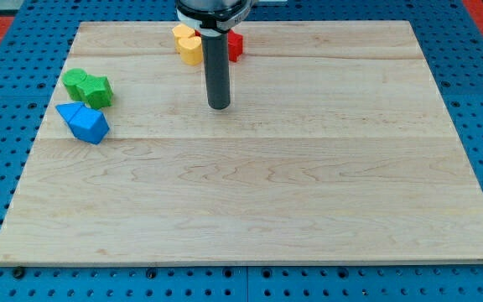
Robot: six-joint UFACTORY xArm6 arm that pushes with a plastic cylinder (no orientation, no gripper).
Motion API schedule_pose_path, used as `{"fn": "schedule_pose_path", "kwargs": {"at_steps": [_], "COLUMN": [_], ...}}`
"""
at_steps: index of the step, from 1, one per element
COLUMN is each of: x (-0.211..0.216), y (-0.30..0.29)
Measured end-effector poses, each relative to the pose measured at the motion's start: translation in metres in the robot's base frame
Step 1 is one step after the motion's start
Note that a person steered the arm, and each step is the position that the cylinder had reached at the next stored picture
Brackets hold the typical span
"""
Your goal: Move your hand towards the top left
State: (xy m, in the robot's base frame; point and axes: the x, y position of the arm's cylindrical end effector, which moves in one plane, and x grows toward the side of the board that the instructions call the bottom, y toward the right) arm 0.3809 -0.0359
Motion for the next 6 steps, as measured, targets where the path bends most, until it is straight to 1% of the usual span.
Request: {"fn": "schedule_pose_path", "kwargs": {"at_steps": [3,4,5,6], "x": [0.001,-0.012,-0.021,-0.077], "y": [0.008,-0.024,-0.091,-0.104]}}
